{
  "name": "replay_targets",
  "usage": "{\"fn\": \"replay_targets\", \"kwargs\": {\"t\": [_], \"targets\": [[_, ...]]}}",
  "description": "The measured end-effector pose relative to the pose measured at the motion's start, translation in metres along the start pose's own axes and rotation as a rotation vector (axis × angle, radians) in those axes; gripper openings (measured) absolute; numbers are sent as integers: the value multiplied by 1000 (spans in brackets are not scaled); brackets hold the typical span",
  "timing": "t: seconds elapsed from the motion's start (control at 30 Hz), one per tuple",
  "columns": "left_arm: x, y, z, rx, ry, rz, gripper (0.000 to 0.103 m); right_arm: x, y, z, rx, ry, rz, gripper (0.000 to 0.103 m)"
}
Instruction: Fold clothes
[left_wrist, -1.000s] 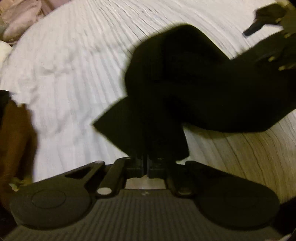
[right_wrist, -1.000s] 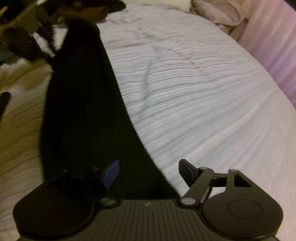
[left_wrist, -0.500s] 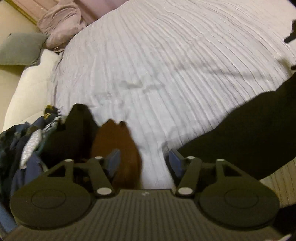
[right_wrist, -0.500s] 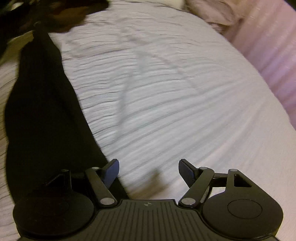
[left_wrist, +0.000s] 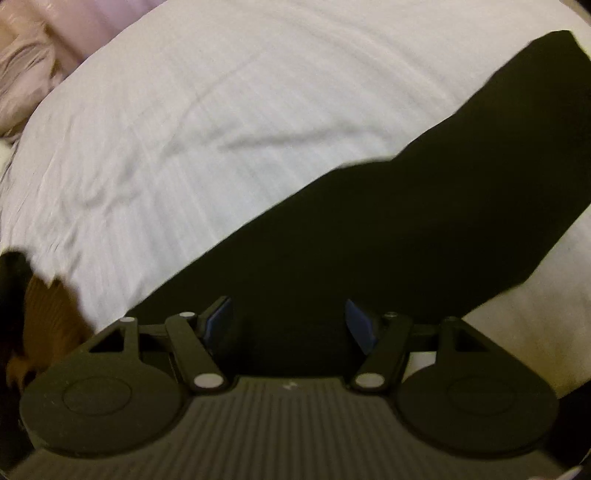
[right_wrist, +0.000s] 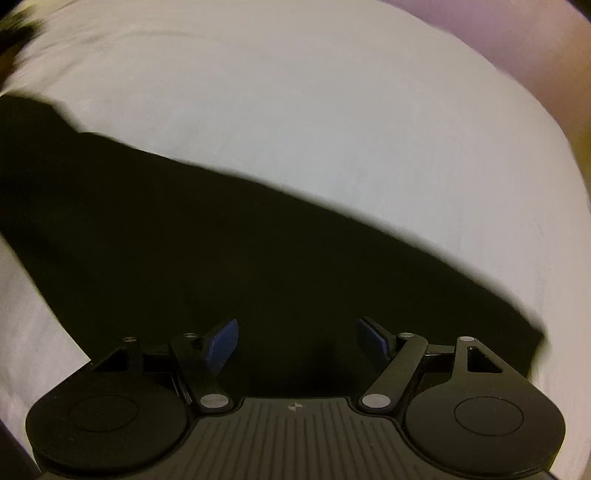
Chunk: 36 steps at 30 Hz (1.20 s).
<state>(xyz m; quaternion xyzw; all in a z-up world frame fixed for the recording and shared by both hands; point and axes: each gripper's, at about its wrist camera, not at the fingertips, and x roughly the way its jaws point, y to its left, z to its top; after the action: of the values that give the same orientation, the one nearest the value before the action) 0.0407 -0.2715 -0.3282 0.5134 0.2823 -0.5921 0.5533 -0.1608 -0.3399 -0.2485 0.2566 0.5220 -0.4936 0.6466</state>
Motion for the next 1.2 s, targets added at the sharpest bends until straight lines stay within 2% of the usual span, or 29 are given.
{"fn": "replay_targets", "kwargs": {"t": [0.1, 0.17, 0.23, 0.33, 0.47, 0.6, 0.73, 0.83, 0.87, 0.9, 0.93, 0.97, 1.0, 1.03, 1.13, 1.2], "targets": [[-5, -33, 29, 42, -36, -23, 64, -12, -72, -37, 216, 16, -43, 74], [-7, -61, 52, 69, -59, -54, 64, -15, -117, -56, 313, 16, -61, 74], [-9, -95, 78, 107, -82, -83, 65, -15, -161, -71, 365, 6, -72, 74], [-8, -146, 116, 148, -103, -123, 66, -6, -215, -81, 379, -32, -45, 74], [1, -217, 163, 171, -119, -172, 67, 34, -282, -79, 421, -84, 72, 74], [25, -268, 216, 199, -146, -182, 67, 73, -331, -67, 402, -126, 175, 74], [56, -304, 271, 246, -180, -219, 67, 101, -351, -58, 362, -166, 265, 74], [90, -317, 300, 297, -130, -254, 67, 117, -359, -59, 378, -177, 350, 74], [102, -319, 309, 309, -106, -268, 66, 121, -360, -60, 387, -177, 377, 64], [109, -320, 314, 305, -77, -291, 56, 125, -362, -61, 396, -177, 403, 54], [116, -319, 318, 292, -44, -332, 44, 129, -364, -62, 413, -176, 425, 38], [118, -318, 321, 285, -24, -358, 11, 133, -367, -62, 438, -172, 442, 27], [117, -317, 323, 275, -16, -362, 0, 132, -371, -60, 453, -180, 446, 20], [113, -314, 325, 260, -25, -361, 0, 125, -374, -56, 458, -198, 437, 10], [94, -298, 339, 222, -102, -350, 0, 106, -386, -46, 472, -251, 408, 2], [94, -291, 354, 213, -132, -345, 1, 99, -393, -37, 479, -276, 388, 0]]}}
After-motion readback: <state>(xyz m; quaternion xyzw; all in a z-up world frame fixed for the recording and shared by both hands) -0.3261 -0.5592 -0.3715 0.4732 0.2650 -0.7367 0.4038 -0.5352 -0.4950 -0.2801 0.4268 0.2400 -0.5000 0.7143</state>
